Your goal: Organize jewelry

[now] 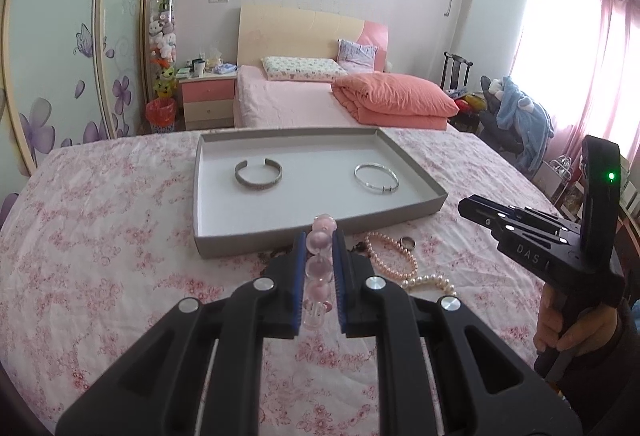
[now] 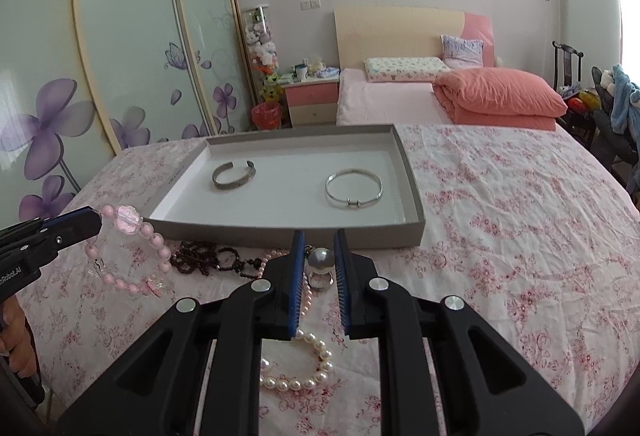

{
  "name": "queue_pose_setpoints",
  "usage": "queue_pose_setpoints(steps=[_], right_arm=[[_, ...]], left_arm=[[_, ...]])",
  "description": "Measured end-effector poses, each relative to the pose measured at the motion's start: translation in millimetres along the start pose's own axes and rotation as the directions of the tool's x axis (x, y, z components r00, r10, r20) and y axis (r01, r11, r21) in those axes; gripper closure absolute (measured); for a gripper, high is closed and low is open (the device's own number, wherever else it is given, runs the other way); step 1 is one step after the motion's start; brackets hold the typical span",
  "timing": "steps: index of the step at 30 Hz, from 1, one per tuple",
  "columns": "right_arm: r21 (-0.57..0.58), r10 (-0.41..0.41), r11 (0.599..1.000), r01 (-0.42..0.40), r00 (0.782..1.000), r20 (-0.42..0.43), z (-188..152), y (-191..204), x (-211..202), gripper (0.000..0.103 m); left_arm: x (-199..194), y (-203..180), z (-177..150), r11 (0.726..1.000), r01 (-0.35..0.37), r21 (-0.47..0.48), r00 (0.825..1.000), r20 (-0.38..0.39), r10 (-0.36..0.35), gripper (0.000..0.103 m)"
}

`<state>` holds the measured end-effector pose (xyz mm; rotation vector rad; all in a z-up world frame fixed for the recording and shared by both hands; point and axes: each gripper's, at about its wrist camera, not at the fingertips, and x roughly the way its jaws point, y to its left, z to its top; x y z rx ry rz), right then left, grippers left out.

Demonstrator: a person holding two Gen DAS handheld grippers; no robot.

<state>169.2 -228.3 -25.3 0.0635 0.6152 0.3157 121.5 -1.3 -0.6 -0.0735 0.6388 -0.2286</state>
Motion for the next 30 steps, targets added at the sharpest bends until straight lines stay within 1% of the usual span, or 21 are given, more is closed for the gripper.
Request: queue_pose_setpoints(steps=[4, 7, 11, 14, 17, 22, 25, 30], right_arm=[[-0.024, 0.001, 1.0, 0.0, 0.998, 0.061, 8.4, 8.2, -8.6, 0.087], [-0.043, -0.001, 0.999, 0.006, 0.993, 0.115, 14.7, 14.0, -15.9, 0.087], [-0.06, -0.012, 0.998, 0.024, 0.983, 0.182, 22.3, 19.4, -22.8, 0.087], [-0.075, -0.022, 0.996, 0.041, 0.972, 0.236, 29.5, 24.0, -27.3, 0.087], [-0.082, -0.02, 0.996, 0.043, 0.963, 0.27, 36.6, 26.7, -28.0, 0.087], [-0.084, -0.022, 0.995, 0.05, 0.952, 0.304, 45.4, 27.9, -22.9, 0.087], [-0.078, -0.023, 0.996, 0.05, 0.95, 0.311, 50.8, 25.9, -15.8, 0.087], [-0.073, -0.029, 0.996, 0.054, 0.949, 0.313, 61.0, 22.2, -0.2, 0.087]], left_arm=[[-5.7, 0.6, 8.6, 1.0, -0.01, -0.005, 0.999, 0.034, 0.01, 0.089], [-9.2, -0.3, 15.6, 1.0, -0.03, -0.003, 0.998, 0.062, 0.03, 0.089], [-11.5, -1.9, 23.4, 0.998, -0.057, -0.004, 0.994, 0.094, 0.057, 0.089], [-9.7, -4.3, 30.6, 0.997, -0.076, -0.002, 0.99, 0.114, 0.076, 0.089], [-7.6, -7.6, 37.8, 0.996, -0.095, 0.0, 0.987, 0.132, 0.094, 0.089], [-1.9, -11.2, 51.7, 0.991, -0.135, -0.01, 0.977, 0.164, 0.135, 0.089], [4.2, -11.9, 59.2, 0.987, -0.159, -0.015, 0.97, 0.183, 0.159, 0.089], [18.8, -7.7, 69.7, 0.985, -0.173, -0.028, 0.967, 0.182, 0.175, 0.089]])
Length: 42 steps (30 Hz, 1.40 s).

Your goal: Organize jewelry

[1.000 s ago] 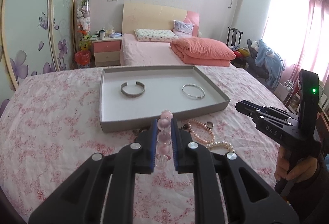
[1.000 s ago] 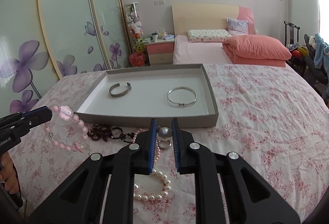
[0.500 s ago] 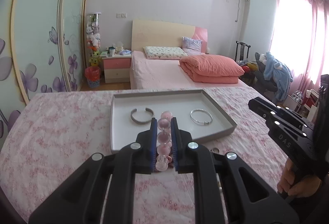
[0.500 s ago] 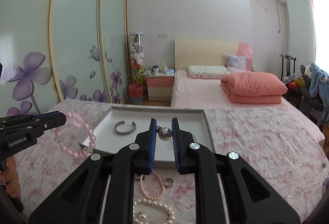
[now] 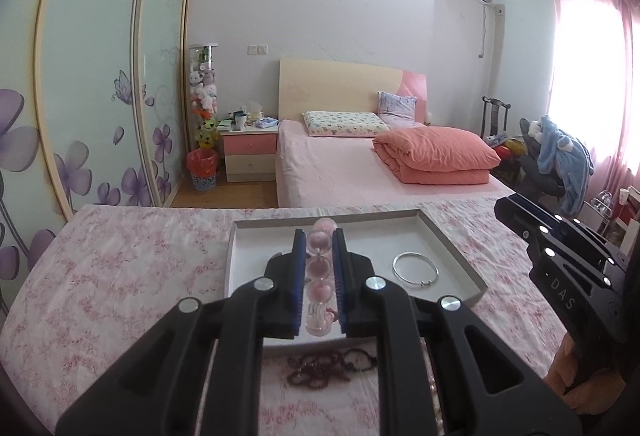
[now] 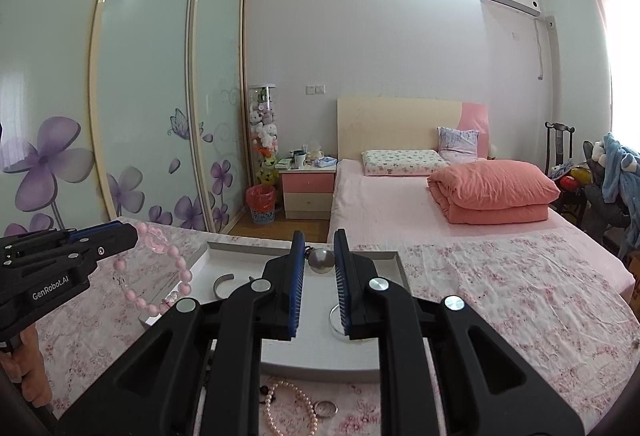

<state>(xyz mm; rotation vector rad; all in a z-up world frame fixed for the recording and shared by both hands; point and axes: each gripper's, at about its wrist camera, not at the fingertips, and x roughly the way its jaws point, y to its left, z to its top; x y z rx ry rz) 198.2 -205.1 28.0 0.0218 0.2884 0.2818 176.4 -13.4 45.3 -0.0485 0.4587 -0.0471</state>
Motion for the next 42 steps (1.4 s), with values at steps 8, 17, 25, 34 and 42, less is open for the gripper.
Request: queue_pose_setpoints(steps=[8, 17, 25, 34, 42], right_arm=[[0.029, 0.016, 0.999, -0.015, 0.999, -0.048, 5.0, -10.5, 43.4, 0.087], [0.076, 0.032, 0.997, -0.02, 0.987, -0.158, -2.8, -18.0, 101.7, 0.087], [0.099, 0.046, 0.995, -0.021, 0.968, -0.247, -12.6, -21.9, 133.7, 0.087], [0.129, 0.038, 0.992, -0.002, 0.96, -0.276, -17.3, -29.9, 133.8, 0.065], [0.141, 0.033, 0.99, 0.006, 0.961, -0.274, -18.0, -37.8, 127.9, 0.065]], left_arm=[[38.3, 7.5, 7.2, 1.0, -0.007, -0.022, 0.999, -0.032, 0.007, 0.089], [88.3, 14.5, 14.8, 1.0, -0.005, -0.023, 0.997, -0.071, 0.003, 0.089], [122.5, 18.8, 9.9, 0.999, 0.003, -0.041, 0.992, -0.126, -0.008, 0.089], [137.3, 27.3, 5.8, 0.997, 0.011, -0.074, 0.988, -0.152, -0.022, 0.084], [133.2, 37.7, 4.9, 0.995, -0.018, -0.097, 0.988, -0.157, 0.003, 0.081]])
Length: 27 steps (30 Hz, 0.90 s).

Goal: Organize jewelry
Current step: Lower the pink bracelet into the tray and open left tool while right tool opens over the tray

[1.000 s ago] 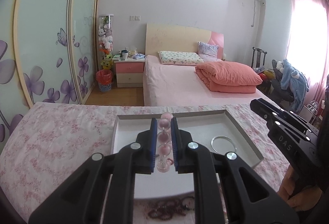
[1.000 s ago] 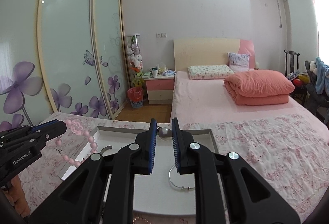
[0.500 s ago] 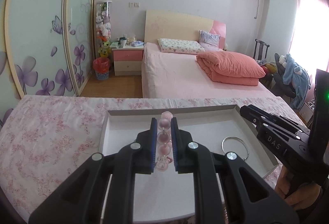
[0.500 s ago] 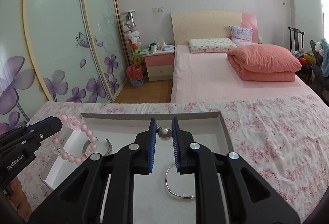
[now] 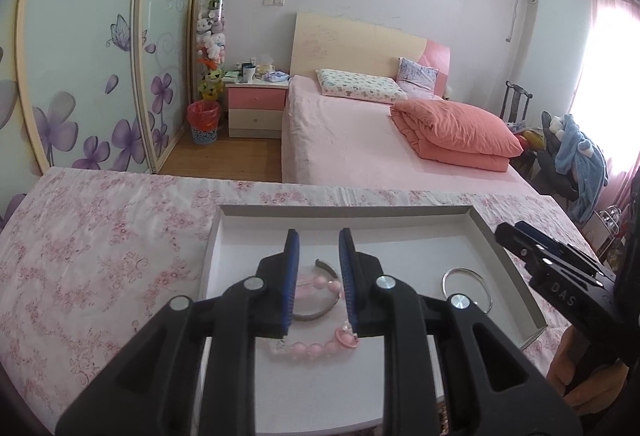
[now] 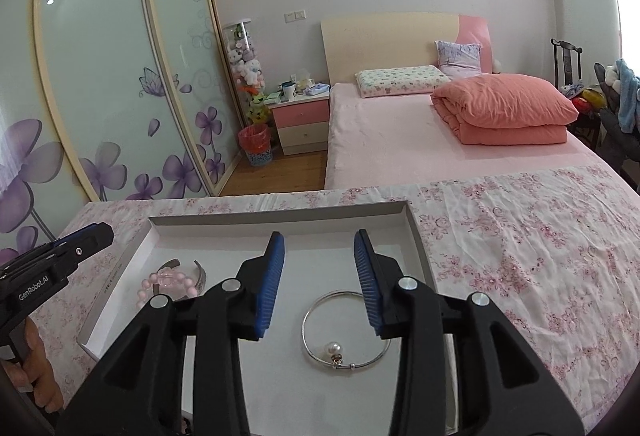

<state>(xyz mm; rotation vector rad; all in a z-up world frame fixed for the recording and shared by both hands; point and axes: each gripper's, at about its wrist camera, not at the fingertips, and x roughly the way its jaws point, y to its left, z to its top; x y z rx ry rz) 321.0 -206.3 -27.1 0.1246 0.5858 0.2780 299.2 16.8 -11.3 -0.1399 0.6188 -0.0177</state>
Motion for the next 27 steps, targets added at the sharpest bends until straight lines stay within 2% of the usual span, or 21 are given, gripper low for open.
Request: queue_pose_setpoints(steps=[15, 20, 27], right_arm=[[-0.047, -0.003, 0.999, 0.002, 1.0, -0.015, -19.2, -4.2, -29.4, 0.065], [-0.067, 0.002, 0.998, -0.006, 0.998, -0.057, -39.3, -3.5, -46.3, 0.065], [-0.106, 0.018, 0.994, -0.036, 0.986, -0.166, -82.8, -2.2, -70.3, 0.065]], left_arm=[[-24.3, 9.2, -20.5, 1.0, -0.028, 0.009, 1.0, -0.013, 0.028, 0.073], [-40.8, 15.5, -37.7, 0.999, -0.032, 0.015, 0.999, -0.023, 0.032, 0.07], [-62.3, 25.0, -66.9, 0.999, -0.034, 0.004, 0.998, -0.05, 0.034, 0.069]])
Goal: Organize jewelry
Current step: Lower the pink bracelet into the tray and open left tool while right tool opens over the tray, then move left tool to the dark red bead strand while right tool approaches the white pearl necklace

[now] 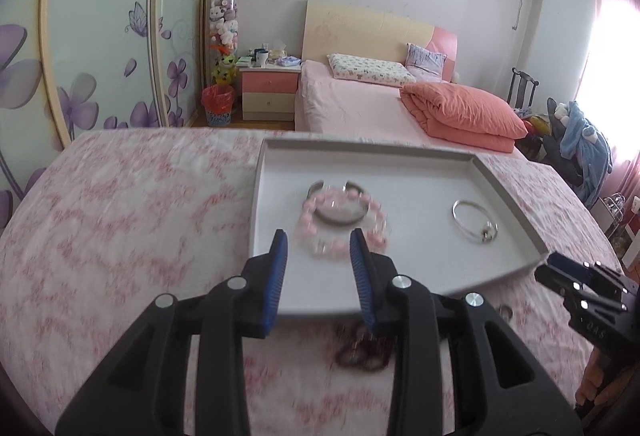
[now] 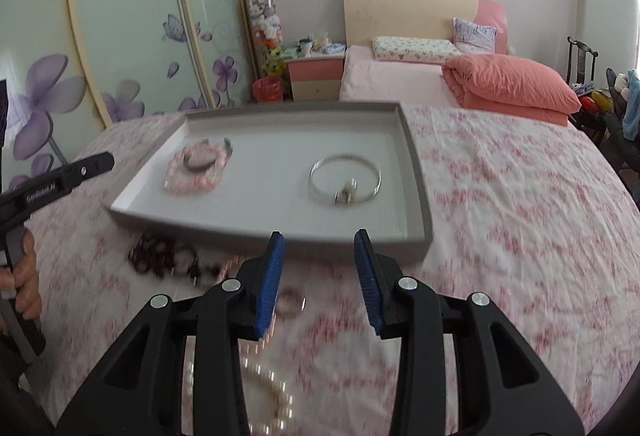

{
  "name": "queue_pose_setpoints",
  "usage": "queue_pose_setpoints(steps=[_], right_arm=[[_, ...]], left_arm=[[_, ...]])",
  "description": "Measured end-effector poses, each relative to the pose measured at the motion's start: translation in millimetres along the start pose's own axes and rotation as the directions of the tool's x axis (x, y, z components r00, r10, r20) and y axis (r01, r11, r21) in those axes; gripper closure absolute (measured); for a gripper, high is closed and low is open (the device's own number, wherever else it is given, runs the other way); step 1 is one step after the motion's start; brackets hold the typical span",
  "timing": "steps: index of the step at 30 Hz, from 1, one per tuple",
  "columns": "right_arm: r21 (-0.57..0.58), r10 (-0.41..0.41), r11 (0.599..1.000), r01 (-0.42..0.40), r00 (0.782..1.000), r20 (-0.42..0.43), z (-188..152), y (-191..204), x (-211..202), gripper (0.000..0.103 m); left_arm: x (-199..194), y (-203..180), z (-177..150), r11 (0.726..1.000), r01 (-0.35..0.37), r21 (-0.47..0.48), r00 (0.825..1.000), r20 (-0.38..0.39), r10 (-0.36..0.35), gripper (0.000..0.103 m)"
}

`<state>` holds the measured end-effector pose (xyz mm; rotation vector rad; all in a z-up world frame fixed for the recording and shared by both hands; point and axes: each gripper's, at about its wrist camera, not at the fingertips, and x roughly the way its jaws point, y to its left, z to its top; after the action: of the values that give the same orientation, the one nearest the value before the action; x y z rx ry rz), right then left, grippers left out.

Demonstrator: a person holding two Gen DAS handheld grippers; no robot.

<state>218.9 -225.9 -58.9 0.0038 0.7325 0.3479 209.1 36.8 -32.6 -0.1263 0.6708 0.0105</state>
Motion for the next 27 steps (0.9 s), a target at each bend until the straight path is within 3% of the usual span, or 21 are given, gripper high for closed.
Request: queue_pose_setpoints(steps=[7, 11, 19, 27], right_arm=[[-0.066, 0.053, 0.996, -0.06, 0.993, -0.106, -38.4, 14.0, -12.7, 0.065], [-0.096, 0.057, 0.993, -0.071, 0.988, -0.142, -51.7, 20.4, -13.7, 0.071], [-0.104, 0.007, 0.994, -0.025, 0.986, -0.165, -62.2, 21.3, -10.5, 0.09], [-0.078, -0.047, 0.996, 0.035, 0.986, -0.158, -50.1, 19.0, -0.2, 0.091]], left_arm=[[-7.9, 13.7, -27.1, 1.0, -0.021, -0.013, 0.999, -0.03, 0.021, 0.066], [-10.5, 16.4, -34.6, 1.0, -0.024, -0.019, 0.999, -0.04, 0.023, 0.065], [-12.7, 13.2, -40.6, 1.0, -0.027, -0.009, 0.999, -0.047, 0.027, 0.063], [-7.0, 9.6, -44.8, 1.0, -0.019, 0.011, 0.997, -0.07, 0.019, 0.061]])
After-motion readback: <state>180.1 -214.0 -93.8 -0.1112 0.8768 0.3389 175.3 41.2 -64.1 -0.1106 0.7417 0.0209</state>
